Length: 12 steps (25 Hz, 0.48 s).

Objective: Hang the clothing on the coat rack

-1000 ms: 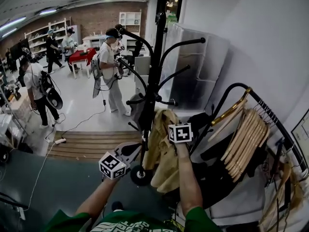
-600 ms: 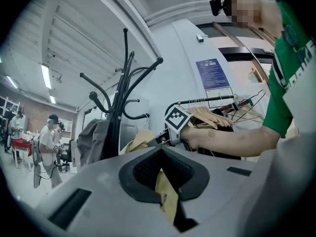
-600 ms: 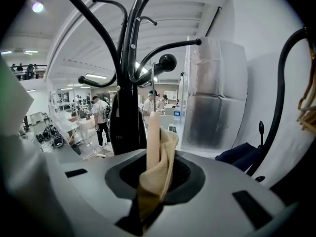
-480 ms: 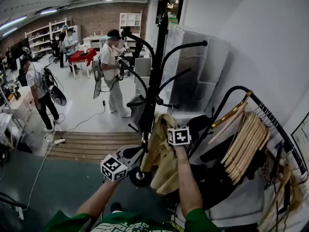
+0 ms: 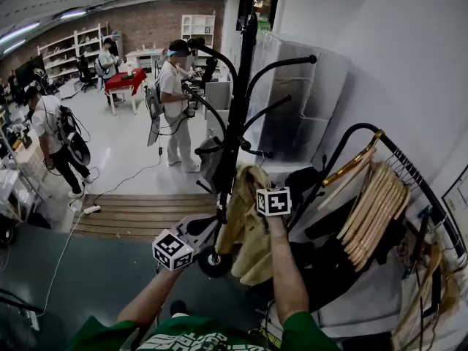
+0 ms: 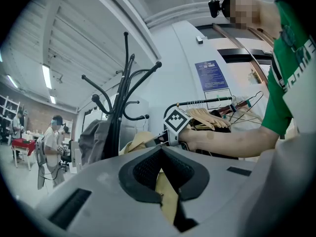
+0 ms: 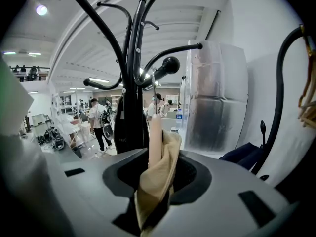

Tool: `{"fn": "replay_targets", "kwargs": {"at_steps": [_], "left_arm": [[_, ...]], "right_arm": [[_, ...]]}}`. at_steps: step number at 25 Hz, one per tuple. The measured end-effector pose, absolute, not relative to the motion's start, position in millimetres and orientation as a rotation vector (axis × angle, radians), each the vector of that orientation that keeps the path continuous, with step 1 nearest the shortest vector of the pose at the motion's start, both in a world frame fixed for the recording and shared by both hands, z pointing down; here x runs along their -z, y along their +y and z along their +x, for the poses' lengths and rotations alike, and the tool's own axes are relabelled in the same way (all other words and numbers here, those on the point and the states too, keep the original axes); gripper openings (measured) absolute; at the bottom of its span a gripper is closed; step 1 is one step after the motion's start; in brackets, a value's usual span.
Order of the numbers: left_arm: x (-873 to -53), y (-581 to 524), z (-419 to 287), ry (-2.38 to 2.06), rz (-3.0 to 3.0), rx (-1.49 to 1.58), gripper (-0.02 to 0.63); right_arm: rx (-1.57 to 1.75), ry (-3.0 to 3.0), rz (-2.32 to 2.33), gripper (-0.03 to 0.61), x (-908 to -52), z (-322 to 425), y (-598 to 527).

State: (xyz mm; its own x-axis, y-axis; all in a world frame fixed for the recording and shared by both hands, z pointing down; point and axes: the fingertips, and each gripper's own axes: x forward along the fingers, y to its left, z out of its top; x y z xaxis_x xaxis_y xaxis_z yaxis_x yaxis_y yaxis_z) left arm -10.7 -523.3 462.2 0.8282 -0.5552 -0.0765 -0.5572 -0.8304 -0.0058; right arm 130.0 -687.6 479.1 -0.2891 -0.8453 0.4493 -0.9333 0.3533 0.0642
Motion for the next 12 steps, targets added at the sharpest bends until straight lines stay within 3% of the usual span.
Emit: {"fn": "replay_targets", "kwargs": {"at_steps": [6,12], "left_arm": [[-465.8,-511.1,-13.5,0.899,-2.979,-0.117,0.003],[-473.2,-497.2,-14.4,0.905,-2.995,-0.118,0.003]], "right_arm": [[-0.275,-2.219,1.611,0.178,-472.1,134.6,-670.0],[-0.256,-2.247,1.633,0.181,-459.6,140.0,-636.3]]}}
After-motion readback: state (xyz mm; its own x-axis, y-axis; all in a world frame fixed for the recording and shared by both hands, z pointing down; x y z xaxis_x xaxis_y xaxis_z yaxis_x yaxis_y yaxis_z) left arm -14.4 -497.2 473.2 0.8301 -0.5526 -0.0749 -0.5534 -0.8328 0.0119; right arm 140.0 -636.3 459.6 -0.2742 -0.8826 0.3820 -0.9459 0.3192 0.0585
